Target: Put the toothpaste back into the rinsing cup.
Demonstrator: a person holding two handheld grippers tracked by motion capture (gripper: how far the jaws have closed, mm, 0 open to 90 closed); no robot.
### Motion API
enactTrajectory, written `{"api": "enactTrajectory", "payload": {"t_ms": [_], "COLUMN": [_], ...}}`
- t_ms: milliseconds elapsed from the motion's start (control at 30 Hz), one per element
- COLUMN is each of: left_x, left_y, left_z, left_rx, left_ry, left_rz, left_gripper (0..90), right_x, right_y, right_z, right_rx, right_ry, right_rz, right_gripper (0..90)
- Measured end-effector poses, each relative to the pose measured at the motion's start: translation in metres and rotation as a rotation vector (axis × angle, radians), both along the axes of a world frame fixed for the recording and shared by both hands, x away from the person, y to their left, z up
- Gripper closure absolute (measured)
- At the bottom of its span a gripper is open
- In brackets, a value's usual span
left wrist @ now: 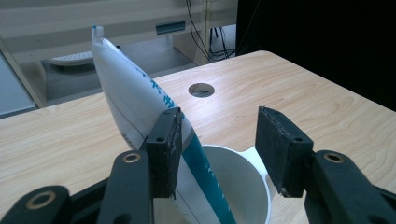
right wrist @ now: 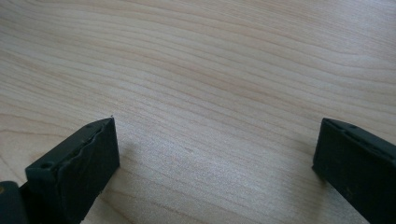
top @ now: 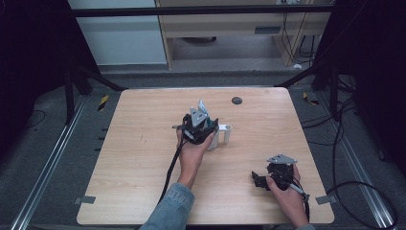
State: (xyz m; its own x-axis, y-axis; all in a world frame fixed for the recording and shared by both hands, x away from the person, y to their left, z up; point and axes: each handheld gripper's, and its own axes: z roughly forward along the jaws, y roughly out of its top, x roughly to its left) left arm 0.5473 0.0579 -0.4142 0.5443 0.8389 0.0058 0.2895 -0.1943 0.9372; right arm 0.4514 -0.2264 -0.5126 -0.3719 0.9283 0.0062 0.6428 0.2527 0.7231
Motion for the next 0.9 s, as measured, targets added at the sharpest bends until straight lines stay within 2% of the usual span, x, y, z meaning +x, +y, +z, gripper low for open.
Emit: {"api": "enactTrajectory", "payload": {"t_ms": [433,767,900], "left_x": [-0.012,-0.022,-0.028], "left_y": [0.005,0.011,0.012], "left_z": [0.005,0.011,0.011], "left_rx": [0.003,0.026,0.058], "left_ry": [-0.013,0.002,0.007], "left_rz": [-0.023,-0.052,-0.083], "left_gripper": [44.3,38.4,36.4], "right_x": [0.000,0.000,0.000], "right_y": [0.000,0.000,0.000], "right_z": [0.000,0.000,0.000], "right_rx": [0.000,0.000,0.000], "right_ry": [0.000,0.000,0.000], "right_rz": [0.000,0.000,0.000], "right_gripper": [0.5,0.5,0.5]}}
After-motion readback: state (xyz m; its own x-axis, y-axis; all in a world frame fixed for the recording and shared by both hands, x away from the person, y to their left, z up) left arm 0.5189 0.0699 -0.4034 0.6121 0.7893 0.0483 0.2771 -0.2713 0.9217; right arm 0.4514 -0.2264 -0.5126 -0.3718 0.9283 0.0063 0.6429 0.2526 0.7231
